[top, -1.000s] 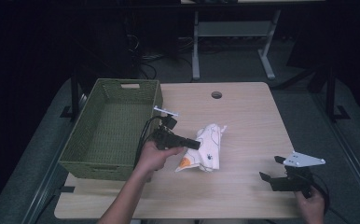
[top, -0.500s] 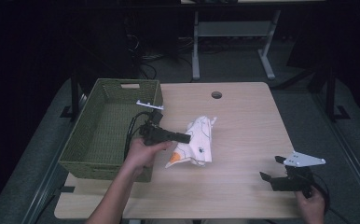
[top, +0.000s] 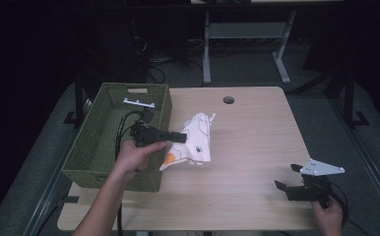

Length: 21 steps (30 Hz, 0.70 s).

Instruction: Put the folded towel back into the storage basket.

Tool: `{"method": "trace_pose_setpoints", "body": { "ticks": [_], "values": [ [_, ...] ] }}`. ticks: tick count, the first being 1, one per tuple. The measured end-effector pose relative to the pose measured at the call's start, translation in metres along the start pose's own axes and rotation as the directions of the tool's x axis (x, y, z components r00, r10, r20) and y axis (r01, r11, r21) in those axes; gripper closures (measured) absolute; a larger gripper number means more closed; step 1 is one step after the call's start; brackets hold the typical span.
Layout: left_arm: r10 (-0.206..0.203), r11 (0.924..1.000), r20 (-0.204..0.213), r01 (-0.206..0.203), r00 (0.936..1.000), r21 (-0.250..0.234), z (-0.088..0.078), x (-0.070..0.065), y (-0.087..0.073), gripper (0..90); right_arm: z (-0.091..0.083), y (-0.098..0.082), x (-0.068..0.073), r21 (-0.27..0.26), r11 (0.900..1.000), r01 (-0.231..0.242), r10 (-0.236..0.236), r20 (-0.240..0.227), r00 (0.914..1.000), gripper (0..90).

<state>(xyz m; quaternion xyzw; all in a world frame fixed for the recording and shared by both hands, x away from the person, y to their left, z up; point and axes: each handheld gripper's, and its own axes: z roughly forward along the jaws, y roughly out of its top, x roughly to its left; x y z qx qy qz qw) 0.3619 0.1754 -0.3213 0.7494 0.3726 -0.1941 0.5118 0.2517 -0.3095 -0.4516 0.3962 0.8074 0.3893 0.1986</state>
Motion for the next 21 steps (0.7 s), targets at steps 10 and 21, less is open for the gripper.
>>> {"method": "trace_pose_setpoints", "body": {
  "ticks": [10, 21],
  "values": [
    [-0.008, 0.9994, -0.021, 0.007, 0.9997, -0.033, -0.032, 0.005, 0.005, 82.9, 0.003, 0.000, -0.002, 0.008, 1.000, 0.000, 0.000, 0.003, 1.0000, 13.8],
    [-0.055, 0.9957, -0.040, 0.052, 0.9977, -0.077, -0.066, 0.022, 0.000, 82.9, 0.004, 0.000, 0.000, 0.009, 1.000, -0.018, 0.018, 0.006, 0.9998, 13.8]
  ]
}}
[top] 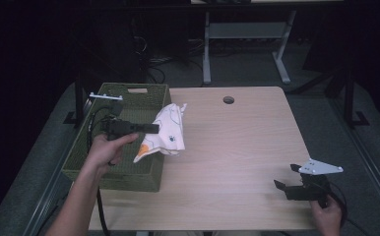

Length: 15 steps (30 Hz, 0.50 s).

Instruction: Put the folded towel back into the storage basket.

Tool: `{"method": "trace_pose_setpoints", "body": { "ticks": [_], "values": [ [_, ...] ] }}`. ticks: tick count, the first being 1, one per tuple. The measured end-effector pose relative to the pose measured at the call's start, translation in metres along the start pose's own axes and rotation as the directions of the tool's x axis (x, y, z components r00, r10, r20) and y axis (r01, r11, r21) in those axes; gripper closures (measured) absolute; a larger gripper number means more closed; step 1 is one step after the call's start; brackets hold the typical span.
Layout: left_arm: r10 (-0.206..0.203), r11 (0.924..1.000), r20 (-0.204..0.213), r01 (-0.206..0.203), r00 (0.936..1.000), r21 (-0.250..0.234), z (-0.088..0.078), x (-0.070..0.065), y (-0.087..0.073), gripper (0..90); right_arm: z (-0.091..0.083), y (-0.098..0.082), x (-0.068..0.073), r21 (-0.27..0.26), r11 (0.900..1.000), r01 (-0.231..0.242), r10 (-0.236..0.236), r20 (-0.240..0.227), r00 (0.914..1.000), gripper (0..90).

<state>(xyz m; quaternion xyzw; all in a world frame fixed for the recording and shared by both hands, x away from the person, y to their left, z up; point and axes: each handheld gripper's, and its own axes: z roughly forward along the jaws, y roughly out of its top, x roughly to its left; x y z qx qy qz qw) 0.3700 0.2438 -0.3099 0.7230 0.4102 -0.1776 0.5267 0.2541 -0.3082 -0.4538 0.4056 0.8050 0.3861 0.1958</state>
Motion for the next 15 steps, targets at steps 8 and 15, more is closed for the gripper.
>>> {"method": "trace_pose_setpoints", "body": {
  "ticks": [8, 15],
  "values": [
    [-0.016, 0.9991, -0.032, 0.015, 0.9994, -0.039, -0.027, 0.005, -0.001, 82.9, 0.002, 0.001, 0.002, -0.009, 1.000, 0.001, -0.001, -0.005, 1.0000, 13.8],
    [-0.039, 0.9982, -0.070, 0.036, 0.9968, -0.047, -0.047, 0.017, -0.005, 82.9, 0.004, 0.002, 0.002, -0.002, 1.000, -0.002, 0.001, -0.005, 1.0000, 13.8]
  ]
}}
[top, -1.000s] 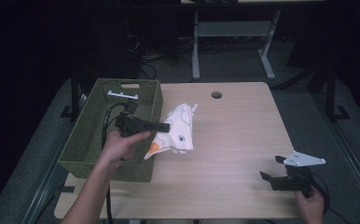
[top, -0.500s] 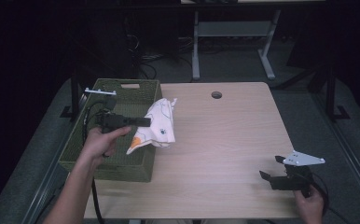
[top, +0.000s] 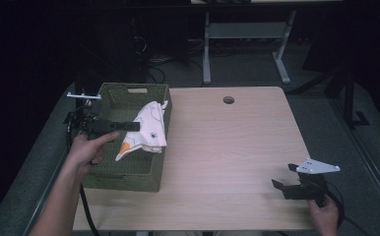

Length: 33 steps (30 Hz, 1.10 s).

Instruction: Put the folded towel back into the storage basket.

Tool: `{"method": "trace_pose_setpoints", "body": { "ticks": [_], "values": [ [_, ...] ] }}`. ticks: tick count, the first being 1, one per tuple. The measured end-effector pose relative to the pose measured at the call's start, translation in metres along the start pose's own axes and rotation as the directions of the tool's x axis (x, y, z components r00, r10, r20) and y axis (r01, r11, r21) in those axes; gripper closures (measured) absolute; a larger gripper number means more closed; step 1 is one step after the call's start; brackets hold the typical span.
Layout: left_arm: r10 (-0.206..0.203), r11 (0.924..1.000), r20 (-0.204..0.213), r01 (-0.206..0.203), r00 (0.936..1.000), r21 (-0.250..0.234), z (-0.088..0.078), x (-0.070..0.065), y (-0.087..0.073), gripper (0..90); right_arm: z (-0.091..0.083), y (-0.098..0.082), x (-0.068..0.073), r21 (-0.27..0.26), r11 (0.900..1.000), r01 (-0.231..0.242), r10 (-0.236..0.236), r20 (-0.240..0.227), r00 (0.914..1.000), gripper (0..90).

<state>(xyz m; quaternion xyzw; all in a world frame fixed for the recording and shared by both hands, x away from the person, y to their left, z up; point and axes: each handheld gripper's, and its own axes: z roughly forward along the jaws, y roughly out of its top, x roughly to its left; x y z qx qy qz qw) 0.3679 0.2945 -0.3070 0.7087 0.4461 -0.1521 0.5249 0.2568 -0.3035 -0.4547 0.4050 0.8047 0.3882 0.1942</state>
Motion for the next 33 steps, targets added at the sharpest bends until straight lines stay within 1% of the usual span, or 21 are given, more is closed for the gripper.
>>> {"method": "trace_pose_setpoints", "body": {
  "ticks": [2, 5, 8, 9, 12, 14, 15, 17, 20, 23, 24, 26, 28, 29, 30, 31, 32, 33],
  "values": [
    [-0.009, 0.9999, -0.022, 0.009, 0.9997, 0.006, -0.004, 0.005, 0.000, 82.9, -0.001, 0.000, -0.001, -0.002, 1.000, -0.005, 0.005, 0.002, 1.0000, 13.8],
    [-0.020, 0.9998, -0.038, 0.020, 0.9991, 0.003, -0.009, 0.010, -0.001, 82.9, -0.001, 0.000, -0.001, -0.006, 1.000, -0.010, 0.010, 0.004, 0.9999, 13.8],
    [-0.020, 0.9996, -0.085, 0.021, 0.9962, 0.018, -0.013, 0.018, -0.002, 82.9, 0.000, 0.000, -0.002, 0.003, 1.000, -0.009, 0.009, 0.003, 1.0000, 13.8],
    [-0.020, 0.9994, -0.101, 0.022, 0.9947, 0.026, -0.013, 0.021, -0.003, 82.9, 0.001, 0.000, -0.001, 0.012, 1.000, 0.000, 0.000, 0.000, 1.0000, 13.8],
    [-0.027, 0.9987, -0.128, 0.033, 0.9914, 0.039, -0.015, 0.031, -0.006, 83.0, 0.001, 0.000, -0.001, 0.021, 1.000, 0.005, -0.005, 0.004, 1.0000, 13.8],
    [-0.024, 0.9979, -0.160, 0.034, 0.9868, 0.055, -0.017, 0.036, -0.006, 82.9, 0.000, -0.001, -0.001, 0.015, 1.000, 0.000, 0.000, -0.001, 1.0000, 13.8],
    [-0.024, 0.9976, -0.168, 0.035, 0.9855, 0.060, -0.018, 0.038, -0.006, 82.9, 0.000, -0.001, -0.001, 0.013, 1.000, 0.000, 0.000, 0.000, 1.0000, 13.8],
    [-0.010, 0.9963, -0.201, 0.027, 0.9795, 0.081, -0.017, 0.042, -0.006, 82.6, 0.000, -0.001, -0.001, 0.013, 1.000, 0.001, -0.001, 0.000, 1.0000, 13.8],
    [0.010, 0.9920, -0.231, 0.019, 0.9729, 0.125, -0.014, 0.045, -0.004, 82.1, -0.001, -0.002, -0.001, 0.015, 1.000, 0.001, -0.001, 0.000, 1.0000, 13.7],
    [0.042, 0.9847, -0.249, 0.002, 0.9676, 0.174, -0.006, 0.049, -0.002, 81.4, -0.001, -0.001, 0.000, 0.018, 1.000, 0.009, -0.009, -0.002, 1.0000, 13.8],
    [0.054, 0.9810, -0.263, -0.002, 0.9634, 0.194, -0.003, 0.050, -0.002, 81.4, -0.001, -0.001, 0.000, 0.018, 1.000, 0.009, -0.009, -0.002, 1.0000, 13.8],
    [0.077, 0.9730, -0.273, -0.013, 0.9588, 0.230, 0.003, 0.052, 0.000, 81.5, -0.001, -0.002, 0.000, 0.022, 1.000, 0.012, -0.012, -0.004, 0.9999, 13.8],
    [0.111, 0.9627, -0.295, -0.029, 0.9490, 0.269, 0.008, 0.054, 0.001, 81.7, 0.000, -0.002, 0.000, 0.023, 1.000, 0.014, -0.014, -0.003, 0.9999, 13.8],
    [0.130, 0.9564, -0.307, -0.038, 0.9428, 0.289, 0.010, 0.056, 0.002, 81.9, 0.000, -0.002, 0.000, 0.024, 1.000, 0.015, -0.014, -0.004, 0.9999, 13.8],
    [0.161, 0.9494, -0.323, -0.057, 0.9326, 0.309, 0.011, 0.057, 0.004, 82.0, 0.000, -0.002, 0.000, 0.025, 1.000, 0.012, -0.012, -0.004, 0.9999, 13.8],
    [0.188, 0.9450, -0.341, -0.075, 0.9213, 0.318, 0.013, 0.059, 0.004, 80.8, 0.000, -0.002, -0.001, 0.024, 1.000, 0.012, -0.012, -0.006, 0.9999, 13.8],
    [0.220, 0.9394, -0.366, -0.095, 0.9042, 0.330, 0.014, 0.062, 0.005, 80.8, 0.000, -0.002, -0.001, 0.024, 1.000, 0.012, -0.012, -0.006, 0.9999, 13.8],
    [0.245, 0.9359, -0.424, -0.098, 0.8718, 0.338, 0.016, 0.064, 0.005, 74.1, 0.000, -0.002, -0.001, 0.026, 1.000, 0.011, -0.011, -0.008, 0.9999, 13.8]
  ]
}}
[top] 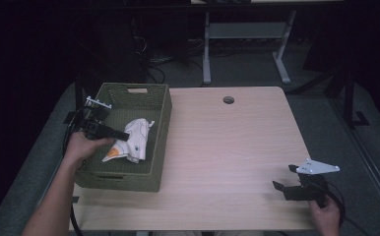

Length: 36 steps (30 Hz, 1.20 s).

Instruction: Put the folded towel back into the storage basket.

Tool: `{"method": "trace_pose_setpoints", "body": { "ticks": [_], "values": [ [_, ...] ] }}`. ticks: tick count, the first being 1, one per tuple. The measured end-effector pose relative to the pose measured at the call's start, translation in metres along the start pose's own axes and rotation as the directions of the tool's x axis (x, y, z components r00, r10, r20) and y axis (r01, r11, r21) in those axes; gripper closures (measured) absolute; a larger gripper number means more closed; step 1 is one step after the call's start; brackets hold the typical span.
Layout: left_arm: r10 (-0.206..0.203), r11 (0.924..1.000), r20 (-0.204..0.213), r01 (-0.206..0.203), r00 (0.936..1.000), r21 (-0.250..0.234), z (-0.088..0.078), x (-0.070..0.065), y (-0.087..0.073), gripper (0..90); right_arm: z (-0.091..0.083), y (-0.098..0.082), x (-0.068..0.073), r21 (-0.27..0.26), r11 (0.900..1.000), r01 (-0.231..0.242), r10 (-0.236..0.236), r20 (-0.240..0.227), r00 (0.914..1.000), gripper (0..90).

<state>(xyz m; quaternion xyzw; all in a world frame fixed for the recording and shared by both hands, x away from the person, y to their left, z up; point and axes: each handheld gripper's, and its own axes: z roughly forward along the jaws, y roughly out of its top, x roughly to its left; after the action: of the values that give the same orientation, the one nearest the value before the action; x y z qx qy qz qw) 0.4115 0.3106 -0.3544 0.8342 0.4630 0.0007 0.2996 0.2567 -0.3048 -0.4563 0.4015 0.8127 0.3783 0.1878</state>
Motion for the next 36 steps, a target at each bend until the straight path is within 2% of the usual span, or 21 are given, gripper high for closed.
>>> {"method": "trace_pose_setpoints", "body": {
  "ticks": [1, 2, 5, 9, 10, 11, 14, 17, 18, 20, 26, 28, 30, 32, 33, 35, 36],
  "values": [
    [-0.003, 0.9999, -0.054, 0.004, 0.9985, 0.012, 0.002, 0.002, 0.000, 61.7, 0.001, 0.000, 0.000, 0.001, 1.000, 0.000, 0.000, -0.001, 1.0000, 13.8],
    [-0.005, 0.9999, -0.059, 0.006, 0.9983, 0.016, 0.004, 0.004, 0.000, 61.2, 0.002, 0.001, 0.000, 0.005, 1.000, 0.003, -0.003, -0.005, 1.0000, 13.7],
    [-0.017, 0.9994, -0.062, 0.019, 0.9979, 0.028, 0.007, 0.006, 0.000, 60.1, 0.004, 0.002, 0.002, 0.012, 1.000, 0.014, -0.014, -0.007, 0.9999, 13.8],
    [-0.013, 0.9979, -0.050, 0.016, 0.9987, 0.063, 0.013, 0.004, -0.001, 62.5, 0.007, 0.002, 0.004, 0.027, 0.999, 0.025, -0.024, -0.017, 0.9996, 13.8],
    [-0.010, 0.9963, -0.059, 0.015, 0.9982, 0.085, 0.017, 0.003, -0.001, 63.4, 0.006, 0.002, 0.004, 0.025, 0.999, 0.024, -0.023, -0.019, 0.9996, 13.8],
    [-0.010, 0.9963, -0.059, 0.015, 0.9982, 0.085, 0.017, 0.003, -0.001, 63.9, 0.006, 0.002, 0.004, 0.025, 0.999, 0.024, -0.023, -0.019, 0.9996, 13.8],
    [0.000, 0.9911, -0.068, 0.009, 0.9977, 0.133, 0.025, 0.003, -0.001, 64.0, 0.005, 0.002, 0.004, 0.018, 1.000, 0.022, -0.022, -0.020, 0.9996, 13.8],
    [0.013, 0.9851, -0.057, -0.003, 0.9983, 0.172, 0.034, 0.001, -0.001, 63.9, 0.005, 0.002, 0.004, 0.019, 1.000, 0.024, -0.023, -0.020, 0.9995, 13.8],
    [0.008, 0.9818, -0.047, 0.001, 0.9989, 0.190, 0.042, -0.001, -0.002, 64.6, 0.005, 0.003, 0.005, 0.018, 1.000, 0.024, -0.024, -0.022, 0.9995, 13.8],
    [0.011, 0.9797, -0.048, -0.001, 0.9988, 0.201, 0.047, -0.001, -0.002, 64.6, 0.005, 0.003, 0.004, 0.018, 0.999, 0.026, -0.026, -0.023, 0.9994, 13.8],
    [0.028, 0.9514, -0.057, -0.009, 0.9980, 0.308, 0.073, -0.003, -0.006, 61.1, 0.007, 0.003, 0.005, 0.027, 0.999, 0.034, -0.033, -0.026, 0.9991, 13.8],
    [0.051, 0.9387, -0.063, -0.026, 0.9967, 0.344, 0.080, -0.005, -0.006, 57.7, 0.007, 0.003, 0.005, 0.028, 0.999, 0.032, -0.031, -0.030, 0.9991, 13.8],
    [0.081, 0.9297, -0.082, -0.045, 0.9934, 0.365, 0.084, -0.008, -0.006, 57.5, 0.007, 0.003, 0.005, 0.029, 0.999, 0.030, -0.029, -0.031, 0.9991, 13.8],
    [0.102, 0.9229, -0.105, -0.054, 0.9893, 0.381, 0.086, -0.011, -0.005, 59.9, 0.007, 0.003, 0.004, 0.027, 0.999, 0.029, -0.028, -0.031, 0.9991, 13.8],
    [0.111, 0.9164, -0.115, -0.057, 0.9872, 0.396, 0.087, -0.012, -0.003, 62.9, 0.007, 0.003, 0.004, 0.028, 0.999, 0.029, -0.028, -0.030, 0.9992, 13.8],
    [0.143, 0.9072, -0.132, -0.077, 0.9809, 0.414, 0.089, -0.015, -0.001, 73.6, 0.008, 0.002, 0.003, 0.032, 0.999, 0.029, -0.028, -0.031, 0.9991, 13.8],
    [0.152, 0.9060, -0.129, -0.086, 0.9798, 0.414, 0.089, -0.016, 0.000, 78.7, 0.008, 0.002, 0.003, 0.031, 0.999, 0.032, -0.031, -0.029, 0.9991, 13.8]
  ]
}}
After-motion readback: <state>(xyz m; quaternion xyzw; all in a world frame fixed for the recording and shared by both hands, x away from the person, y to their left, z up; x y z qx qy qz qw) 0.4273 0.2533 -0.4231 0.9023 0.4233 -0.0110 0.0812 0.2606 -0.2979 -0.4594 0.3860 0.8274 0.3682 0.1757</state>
